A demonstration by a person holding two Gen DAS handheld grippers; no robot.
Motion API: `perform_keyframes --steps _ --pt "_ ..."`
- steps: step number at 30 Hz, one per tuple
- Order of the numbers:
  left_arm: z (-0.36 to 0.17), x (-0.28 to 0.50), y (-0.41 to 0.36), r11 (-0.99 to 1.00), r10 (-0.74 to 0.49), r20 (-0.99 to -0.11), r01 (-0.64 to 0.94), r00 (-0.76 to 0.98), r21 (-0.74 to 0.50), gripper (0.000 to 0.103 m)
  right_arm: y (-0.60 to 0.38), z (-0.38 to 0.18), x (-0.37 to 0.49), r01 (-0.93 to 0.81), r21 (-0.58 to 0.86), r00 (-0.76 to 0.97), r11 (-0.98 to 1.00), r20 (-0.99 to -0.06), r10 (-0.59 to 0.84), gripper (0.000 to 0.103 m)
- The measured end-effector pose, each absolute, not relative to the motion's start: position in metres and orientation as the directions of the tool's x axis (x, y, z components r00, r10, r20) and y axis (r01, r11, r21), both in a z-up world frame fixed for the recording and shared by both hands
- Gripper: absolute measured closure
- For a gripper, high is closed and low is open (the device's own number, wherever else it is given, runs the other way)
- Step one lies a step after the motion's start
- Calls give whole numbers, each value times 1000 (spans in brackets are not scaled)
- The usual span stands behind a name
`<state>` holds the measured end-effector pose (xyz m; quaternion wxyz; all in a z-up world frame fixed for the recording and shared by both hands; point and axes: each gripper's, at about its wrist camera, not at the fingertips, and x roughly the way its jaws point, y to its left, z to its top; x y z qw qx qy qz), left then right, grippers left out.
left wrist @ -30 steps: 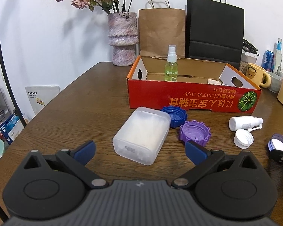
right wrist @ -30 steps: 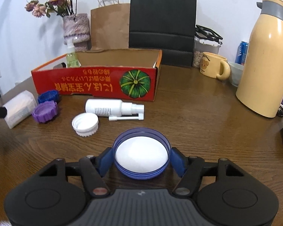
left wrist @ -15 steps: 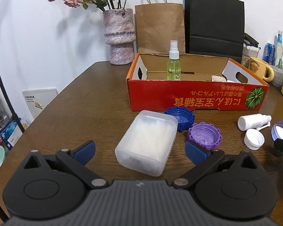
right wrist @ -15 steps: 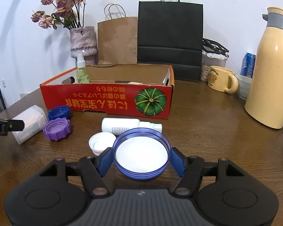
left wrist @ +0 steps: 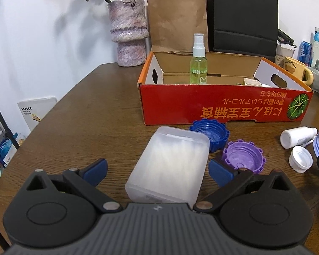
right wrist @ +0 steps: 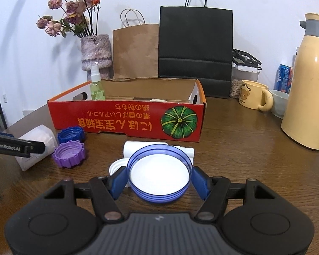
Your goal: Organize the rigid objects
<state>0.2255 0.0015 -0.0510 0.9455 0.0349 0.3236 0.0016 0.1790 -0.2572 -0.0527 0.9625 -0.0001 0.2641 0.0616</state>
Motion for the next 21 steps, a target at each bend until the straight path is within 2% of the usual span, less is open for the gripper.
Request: perform_keyframes --steps 12,14,18,21 --pt "-59 234 3 999 3 -627 28 779 39 2 -251 -51 178 -129 41 860 991 -493 133 38" --pt "-59 233 2 999 2 -625 29 781 39 7 -250 -51 177 -128 39 862 991 -490 131 38" --pt "-58 230 3 999 -18 -616 40 788 21 31 -251 -51 176 -125 40 866 991 -484 129 38" --pt "-58 226 2 999 -27 -605 46 796 16 33 -251 -51 175 -126 41 866 991 -483 130 38"
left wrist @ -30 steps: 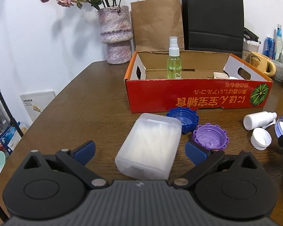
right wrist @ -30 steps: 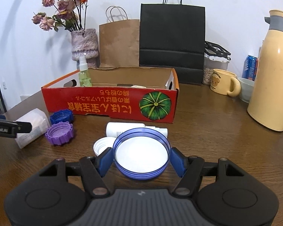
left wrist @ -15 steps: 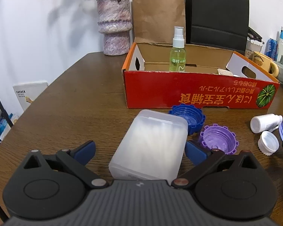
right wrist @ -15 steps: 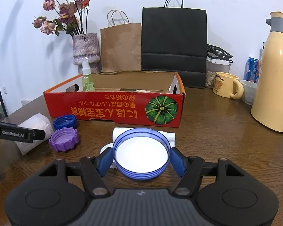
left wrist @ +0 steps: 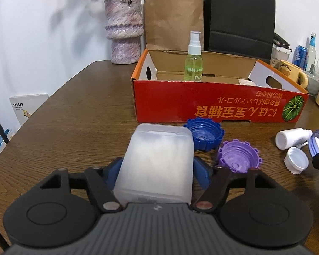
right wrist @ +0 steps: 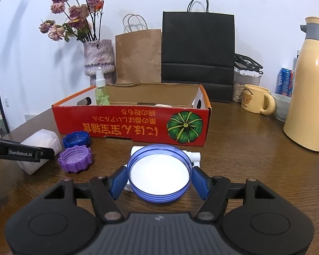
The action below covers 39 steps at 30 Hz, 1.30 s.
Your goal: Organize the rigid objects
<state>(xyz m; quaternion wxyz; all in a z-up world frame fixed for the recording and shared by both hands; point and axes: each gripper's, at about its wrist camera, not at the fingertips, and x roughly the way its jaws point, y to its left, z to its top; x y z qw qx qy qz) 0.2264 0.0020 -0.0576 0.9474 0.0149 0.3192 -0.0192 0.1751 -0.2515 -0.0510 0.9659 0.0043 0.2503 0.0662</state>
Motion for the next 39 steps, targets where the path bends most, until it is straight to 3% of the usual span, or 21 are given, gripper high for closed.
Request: perform_keyframes --steps 39 --pt "-14 195 -18 999 -49 -466 36 883 -35 36 -247 -31 166 -148 17 904 989 -404 143 38"
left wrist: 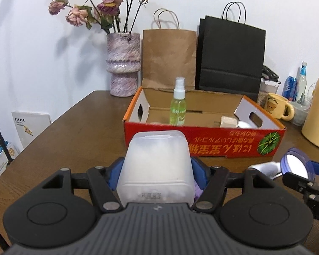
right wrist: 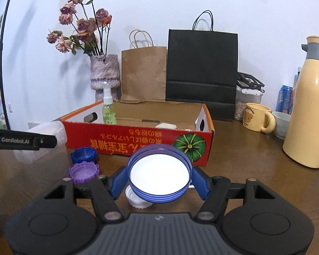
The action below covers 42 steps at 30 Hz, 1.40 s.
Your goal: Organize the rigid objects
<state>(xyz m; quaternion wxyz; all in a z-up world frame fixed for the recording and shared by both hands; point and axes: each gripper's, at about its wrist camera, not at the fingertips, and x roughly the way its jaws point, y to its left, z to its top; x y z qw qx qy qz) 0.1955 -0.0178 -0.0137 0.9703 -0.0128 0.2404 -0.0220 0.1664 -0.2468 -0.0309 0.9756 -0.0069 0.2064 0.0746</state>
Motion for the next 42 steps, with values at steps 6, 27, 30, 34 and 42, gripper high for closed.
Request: perform_keyframes --steps 6,27,30,34,42 --pt "-1 198 -32 998 -69 -441 59 895 -36 36 -247 -20 171 -148 15 916 989 -375 143 38" --pt "25 240 -74 994 -113 -388 106 915 -40 36 -244 12 218 -140 -11 943 990 -306 130 38" --pt "28 248 -77 993 -115 -382 107 917 -42 36 -242 15 227 -141 -20 944 990 -304 129 38" --pt "32 259 -81 993 -114 -373 105 921 -46 36 -243 18 240 -136 -24 947 990 -297 123 38" --pt "33 284 -88 993 -119 -375 101 919 -67 36 -247 15 270 -117 -16 948 993 -299 107 38"
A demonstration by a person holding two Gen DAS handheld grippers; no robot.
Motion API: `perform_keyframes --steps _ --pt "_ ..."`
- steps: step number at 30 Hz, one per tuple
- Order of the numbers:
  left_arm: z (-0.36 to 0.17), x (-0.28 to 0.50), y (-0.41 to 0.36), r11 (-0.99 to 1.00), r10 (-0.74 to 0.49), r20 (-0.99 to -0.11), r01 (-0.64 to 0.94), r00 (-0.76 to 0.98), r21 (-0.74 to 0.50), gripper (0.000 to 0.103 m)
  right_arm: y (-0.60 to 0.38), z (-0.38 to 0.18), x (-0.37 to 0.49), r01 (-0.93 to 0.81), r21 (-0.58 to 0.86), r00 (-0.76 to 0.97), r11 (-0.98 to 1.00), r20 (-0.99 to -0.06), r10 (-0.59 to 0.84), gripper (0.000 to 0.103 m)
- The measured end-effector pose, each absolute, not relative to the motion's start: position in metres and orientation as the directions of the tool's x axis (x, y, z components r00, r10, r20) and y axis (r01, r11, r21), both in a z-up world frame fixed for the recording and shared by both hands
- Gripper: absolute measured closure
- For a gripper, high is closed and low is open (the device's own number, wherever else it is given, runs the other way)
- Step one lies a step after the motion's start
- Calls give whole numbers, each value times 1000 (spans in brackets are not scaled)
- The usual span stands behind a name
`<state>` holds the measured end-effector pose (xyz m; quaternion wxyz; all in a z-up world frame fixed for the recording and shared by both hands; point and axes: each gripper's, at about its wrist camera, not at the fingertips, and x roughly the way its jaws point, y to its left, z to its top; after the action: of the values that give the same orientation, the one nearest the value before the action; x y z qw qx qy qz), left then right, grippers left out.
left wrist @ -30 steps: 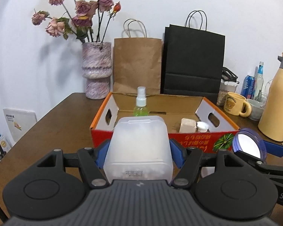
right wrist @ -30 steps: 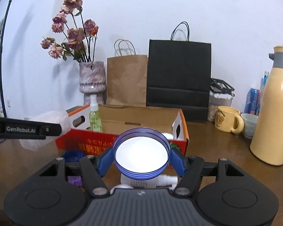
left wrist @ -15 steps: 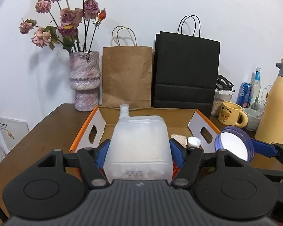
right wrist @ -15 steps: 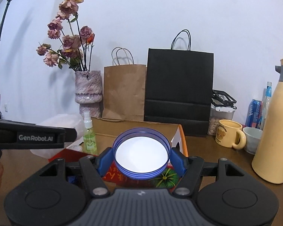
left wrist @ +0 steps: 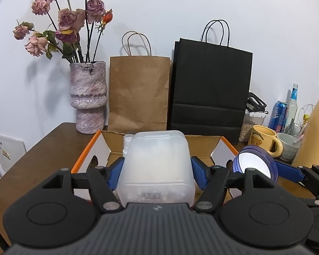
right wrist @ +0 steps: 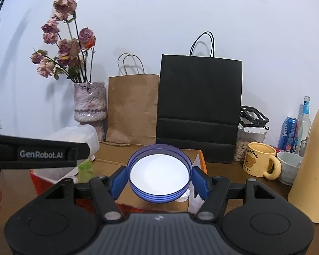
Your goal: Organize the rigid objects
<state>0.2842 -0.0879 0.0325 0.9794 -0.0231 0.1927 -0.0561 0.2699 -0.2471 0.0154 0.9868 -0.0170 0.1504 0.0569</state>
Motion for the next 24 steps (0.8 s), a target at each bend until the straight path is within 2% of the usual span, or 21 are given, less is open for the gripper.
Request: perform_keyframes --steps 24 --pt "13 355 -102 993 -113 -416 98 902 -59 36 -244 -3 343 -121 -26 927 992 -361 104 38"
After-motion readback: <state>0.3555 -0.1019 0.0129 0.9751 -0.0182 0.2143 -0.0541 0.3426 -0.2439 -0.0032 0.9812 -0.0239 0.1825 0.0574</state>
